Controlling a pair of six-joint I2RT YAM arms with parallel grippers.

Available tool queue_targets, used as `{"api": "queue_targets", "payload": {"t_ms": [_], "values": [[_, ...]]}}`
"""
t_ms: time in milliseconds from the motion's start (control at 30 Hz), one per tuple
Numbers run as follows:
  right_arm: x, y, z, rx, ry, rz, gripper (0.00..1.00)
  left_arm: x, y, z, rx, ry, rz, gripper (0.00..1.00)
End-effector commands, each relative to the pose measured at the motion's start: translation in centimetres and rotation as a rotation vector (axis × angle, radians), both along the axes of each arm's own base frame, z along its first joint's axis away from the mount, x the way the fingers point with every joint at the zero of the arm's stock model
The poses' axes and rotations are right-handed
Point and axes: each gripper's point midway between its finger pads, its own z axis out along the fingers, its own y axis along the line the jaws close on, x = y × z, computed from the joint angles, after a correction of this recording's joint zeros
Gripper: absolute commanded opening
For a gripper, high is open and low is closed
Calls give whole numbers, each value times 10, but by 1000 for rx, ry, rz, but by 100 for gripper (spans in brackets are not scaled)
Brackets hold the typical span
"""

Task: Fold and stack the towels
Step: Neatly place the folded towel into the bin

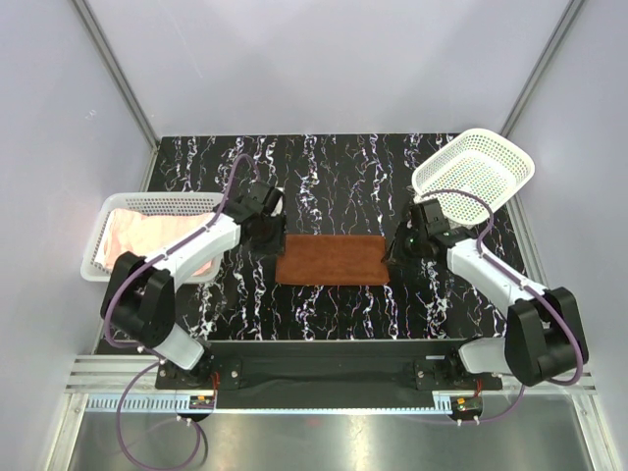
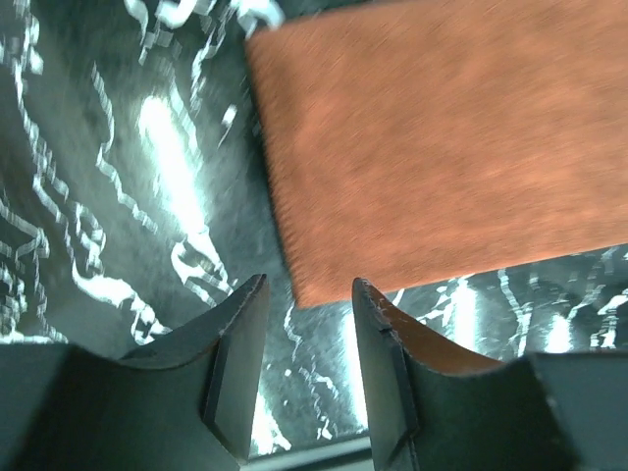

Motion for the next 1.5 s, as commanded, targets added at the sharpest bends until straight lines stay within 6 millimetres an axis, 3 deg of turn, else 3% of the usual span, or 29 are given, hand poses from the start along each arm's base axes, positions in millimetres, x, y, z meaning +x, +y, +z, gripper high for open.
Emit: {"api": "queue_targets", "payload": {"t_ms": [0,67,233,300,600,667,733,933,1100,1333,1467], "values": [[16,31,14,138,-66,95,29,21,-23,12,-87,-64,-73,44],[21,36,6,151,-78,112,29,20,-23,-1,-71,-27,-62,44],[15,24,-38,72,-1,96,29,13,-16,-37,-32,29,-46,46],[13,20,-47,52,5,93,28,15,-21,-38,-56,16,-57,49],[9,9,-51,-5,-13,95,30,23,-10,-48,-62,12,-30,53],[8,8,-47,-2,-22,100,30,33,-8,-43,-124,-17,-16,54],[6,9,-42,7,-35,107,31,27,-13,-44,-190,3,-30,56],[3,16,2,73,-154,154,44,27,-10,-51,-183,2,-14,57],[0,15,37,90,-240,161,48,24,-13,-63,-203,21,5,57],[-6,13,50,90,-252,170,52,9,-16,-81,-173,94,47,54],[-11,12,63,105,-283,174,62,6,-14,-89,-151,124,95,47]]}}
